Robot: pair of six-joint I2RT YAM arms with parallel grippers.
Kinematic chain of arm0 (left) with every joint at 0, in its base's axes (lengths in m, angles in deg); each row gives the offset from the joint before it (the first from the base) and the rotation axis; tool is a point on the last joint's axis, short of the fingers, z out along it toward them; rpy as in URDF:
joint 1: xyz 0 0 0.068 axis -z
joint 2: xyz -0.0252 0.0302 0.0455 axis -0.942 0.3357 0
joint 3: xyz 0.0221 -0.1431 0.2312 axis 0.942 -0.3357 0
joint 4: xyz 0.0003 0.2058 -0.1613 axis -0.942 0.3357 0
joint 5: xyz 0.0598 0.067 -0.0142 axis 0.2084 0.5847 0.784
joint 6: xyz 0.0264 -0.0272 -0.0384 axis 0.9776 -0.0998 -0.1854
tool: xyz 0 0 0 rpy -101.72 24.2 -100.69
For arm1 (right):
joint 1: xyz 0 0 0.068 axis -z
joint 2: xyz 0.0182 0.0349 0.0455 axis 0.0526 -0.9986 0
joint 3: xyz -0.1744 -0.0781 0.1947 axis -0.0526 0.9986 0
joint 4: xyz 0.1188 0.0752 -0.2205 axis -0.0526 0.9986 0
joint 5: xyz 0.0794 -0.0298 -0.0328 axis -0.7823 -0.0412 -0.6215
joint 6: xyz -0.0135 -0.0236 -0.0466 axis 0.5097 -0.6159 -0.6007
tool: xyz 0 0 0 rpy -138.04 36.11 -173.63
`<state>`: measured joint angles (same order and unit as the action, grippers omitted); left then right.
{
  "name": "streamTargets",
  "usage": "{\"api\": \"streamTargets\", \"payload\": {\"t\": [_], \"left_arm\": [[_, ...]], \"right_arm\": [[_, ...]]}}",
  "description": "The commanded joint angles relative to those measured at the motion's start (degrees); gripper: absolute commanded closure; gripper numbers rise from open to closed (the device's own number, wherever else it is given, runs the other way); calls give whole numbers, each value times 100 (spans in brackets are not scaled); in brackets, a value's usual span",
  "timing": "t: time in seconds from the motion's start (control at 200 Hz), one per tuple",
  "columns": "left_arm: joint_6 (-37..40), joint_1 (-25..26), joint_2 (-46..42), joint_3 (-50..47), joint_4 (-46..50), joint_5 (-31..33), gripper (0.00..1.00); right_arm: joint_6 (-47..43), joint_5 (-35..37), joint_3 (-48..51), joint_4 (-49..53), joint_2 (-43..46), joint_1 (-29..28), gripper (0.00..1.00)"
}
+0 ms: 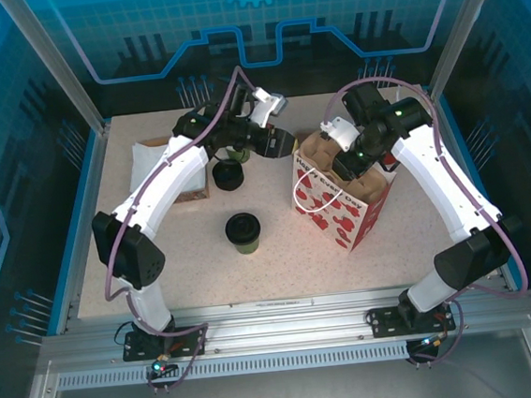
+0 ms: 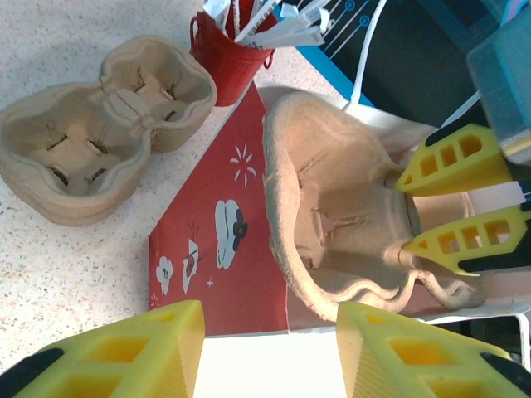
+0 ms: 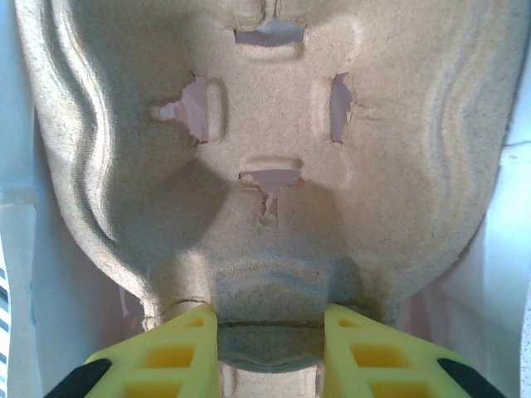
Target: Pack the takeout coffee
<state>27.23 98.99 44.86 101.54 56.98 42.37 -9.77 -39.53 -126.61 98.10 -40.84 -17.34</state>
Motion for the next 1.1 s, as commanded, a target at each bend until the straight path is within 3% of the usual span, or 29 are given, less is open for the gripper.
{"api": "streamTargets", "payload": {"t": [0.0, 0.64, 1.095], "left_arm": [[148, -62, 229, 243, 264, -215, 55], [238, -56, 639, 582, 498, -233, 60], [136, -83, 665, 648, 500, 126, 61]], "right_arm": [[4, -85, -8, 67, 134, -38, 71], [12, -102, 2, 61, 172, -35, 71], [47, 46, 93, 179, 231, -30, 72]]}}
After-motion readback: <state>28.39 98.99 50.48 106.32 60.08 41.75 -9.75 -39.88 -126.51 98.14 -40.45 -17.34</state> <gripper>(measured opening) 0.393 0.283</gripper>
